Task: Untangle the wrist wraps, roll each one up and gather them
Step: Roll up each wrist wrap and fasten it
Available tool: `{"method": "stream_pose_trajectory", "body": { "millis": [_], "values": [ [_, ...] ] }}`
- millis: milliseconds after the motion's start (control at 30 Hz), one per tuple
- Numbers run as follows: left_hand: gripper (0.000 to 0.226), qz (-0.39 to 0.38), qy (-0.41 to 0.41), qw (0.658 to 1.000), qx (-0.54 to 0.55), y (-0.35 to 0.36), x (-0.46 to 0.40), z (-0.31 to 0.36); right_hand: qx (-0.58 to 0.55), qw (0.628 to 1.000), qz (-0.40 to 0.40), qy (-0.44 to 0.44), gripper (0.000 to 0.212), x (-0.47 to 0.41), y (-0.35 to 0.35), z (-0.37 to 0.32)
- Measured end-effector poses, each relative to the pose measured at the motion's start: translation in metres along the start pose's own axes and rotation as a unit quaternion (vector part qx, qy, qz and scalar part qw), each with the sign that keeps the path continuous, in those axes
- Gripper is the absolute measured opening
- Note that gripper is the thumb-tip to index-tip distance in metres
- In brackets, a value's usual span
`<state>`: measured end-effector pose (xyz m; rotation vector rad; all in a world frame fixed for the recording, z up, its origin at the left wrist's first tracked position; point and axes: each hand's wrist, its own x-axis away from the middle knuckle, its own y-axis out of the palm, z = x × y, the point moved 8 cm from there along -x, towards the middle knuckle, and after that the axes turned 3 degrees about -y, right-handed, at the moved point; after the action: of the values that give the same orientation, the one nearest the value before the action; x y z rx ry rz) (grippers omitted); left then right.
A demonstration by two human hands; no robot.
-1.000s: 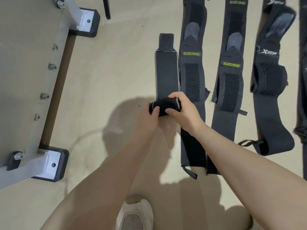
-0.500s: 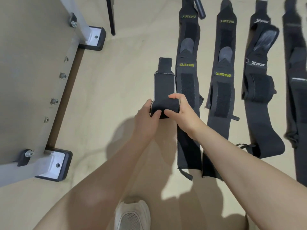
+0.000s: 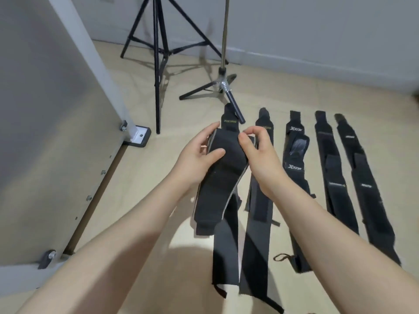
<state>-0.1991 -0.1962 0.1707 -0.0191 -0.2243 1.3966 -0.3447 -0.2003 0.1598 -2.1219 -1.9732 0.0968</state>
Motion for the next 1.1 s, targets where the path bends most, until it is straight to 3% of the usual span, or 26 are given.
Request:
{"method": "stream_pose_trajectory", "body": {
  "millis": [133,267,433,600,700,800,900,967,1100],
  "values": [
    [0.049,0.021,0.03,0.999,-0.01,0.004,-0.002,0.072,-0.074,0.995,-0.063,0.038,0.025,0.005,-0.025,-0.055],
    [0.048,0.047,0.034,0.997,0.057,0.01,0.009,0.106,-0.075,0.99,-0.095,-0.07,0.055,0.018,-0.054,-0.096],
    [0.058,0.038,-0.007,0.994,0.1,0.021,0.032,0.087,-0.038,0.993,-0.058,-0.099,0.044,0.038,-0.077,-0.091],
    [0.053,-0.028,-0.043,0.994,0.101,0.041,0.054,0.058,-0.003,1.0,-0.019,-0.014,0.009,0.057,-0.09,-0.065],
    [0.054,-0.013,-0.039,0.995,0.089,0.04,0.054,0.057,-0.011,0.998,-0.007,0.054,0.04,0.06,-0.092,-0.05],
    [0.062,-0.019,-0.028,0.997,0.068,0.039,0.052,0.059,-0.07,0.988,-0.033,0.132,0.039,0.067,-0.08,-0.03],
    [0.056,-0.033,-0.03,0.999,0.021,0.04,0.05,0.057,-0.108,0.971,-0.064,0.205,0.03,0.07,-0.073,-0.016],
    [0.053,-0.043,-0.043,0.998,0.031,0.041,0.045,0.053,-0.085,0.97,-0.087,0.212,0.033,0.069,-0.074,-0.017],
    [0.052,-0.023,-0.064,0.996,0.058,0.044,0.039,0.046,-0.033,0.985,-0.089,0.142,0.036,0.067,-0.087,-0.027]
  ]
}}
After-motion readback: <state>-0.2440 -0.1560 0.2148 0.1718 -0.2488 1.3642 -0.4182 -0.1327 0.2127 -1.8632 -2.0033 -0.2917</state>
